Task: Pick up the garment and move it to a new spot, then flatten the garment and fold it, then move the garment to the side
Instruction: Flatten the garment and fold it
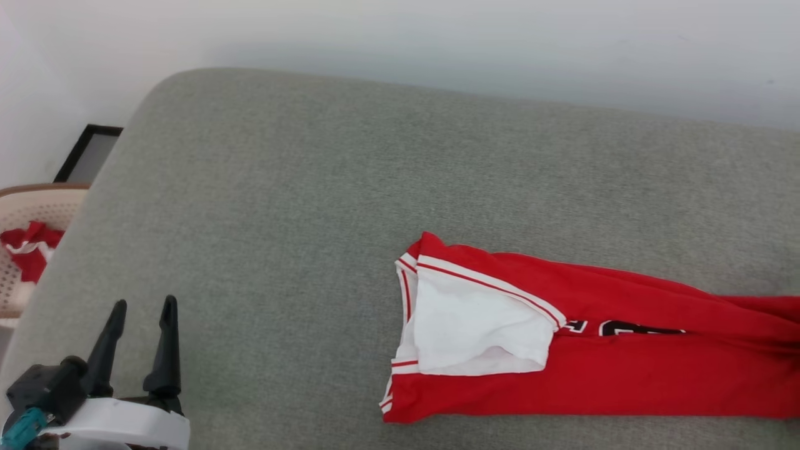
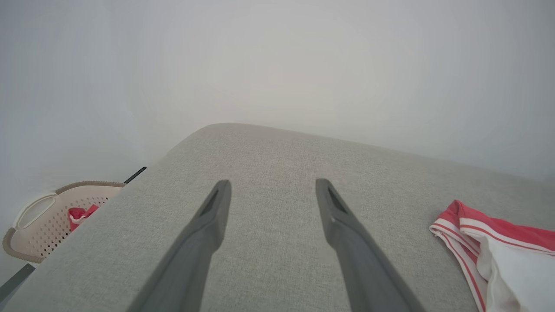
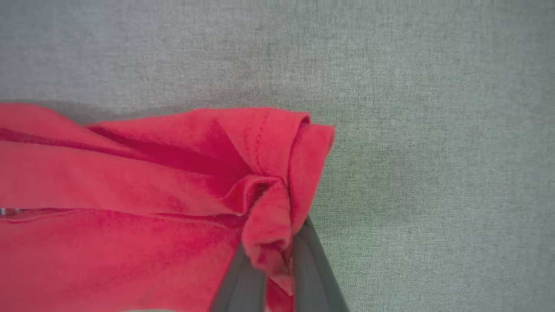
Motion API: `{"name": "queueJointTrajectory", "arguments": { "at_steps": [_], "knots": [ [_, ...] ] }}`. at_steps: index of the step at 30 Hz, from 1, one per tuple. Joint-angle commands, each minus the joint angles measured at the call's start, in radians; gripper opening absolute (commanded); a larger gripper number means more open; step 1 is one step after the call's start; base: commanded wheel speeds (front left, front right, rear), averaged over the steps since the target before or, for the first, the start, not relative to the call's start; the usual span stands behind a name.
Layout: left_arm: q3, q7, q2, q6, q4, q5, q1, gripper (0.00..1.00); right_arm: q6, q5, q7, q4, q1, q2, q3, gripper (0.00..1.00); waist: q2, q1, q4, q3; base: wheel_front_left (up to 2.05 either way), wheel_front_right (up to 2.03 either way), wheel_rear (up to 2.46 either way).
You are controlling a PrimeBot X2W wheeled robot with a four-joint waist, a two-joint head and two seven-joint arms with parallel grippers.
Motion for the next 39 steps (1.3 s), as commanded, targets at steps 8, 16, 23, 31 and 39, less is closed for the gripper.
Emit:
{"name": "queueJointTrajectory", "arguments": {
  "at_steps": [8,16,23,31,39],
  "knots": [
    [0.024,-0.001,-0.02,-0.023,0.011,0.025,0.016,1.0,-0.002,0.089,0.042,-0.195,0.031,0.047,0.081,0.0,0.0,0.0,-0.042,-0.015,0.0,0.0,0.0],
    [0.019,-0.001,-0.029,-0.033,0.022,0.036,0.008,1.0,-0.002,0.181,0.087,-0.436,0.064,0.155,0.221,0.0,0.0,0.0,-0.032,-0.03,0.0,0.0,0.0],
    [-0.007,0.004,-0.037,-0.041,0.042,0.035,-0.012,1.0,-0.002,0.191,0.045,-0.441,0.01,0.273,0.37,0.0,0.0,0.0,0.022,-0.034,0.0,0.0,0.0],
    [-0.035,0.006,-0.049,-0.05,0.073,0.034,-0.037,1.0,-0.002,0.167,-0.059,-0.305,-0.062,0.35,0.525,0.0,0.0,0.0,0.093,-0.039,0.0,0.0,0.0],
    [-0.057,0.003,-0.065,-0.059,0.102,0.037,-0.056,1.0,-0.002,0.129,-0.196,-0.084,-0.118,0.391,0.589,0.0,0.0,0.0,0.125,-0.044,0.0,0.0,0.0]
  ]
}}
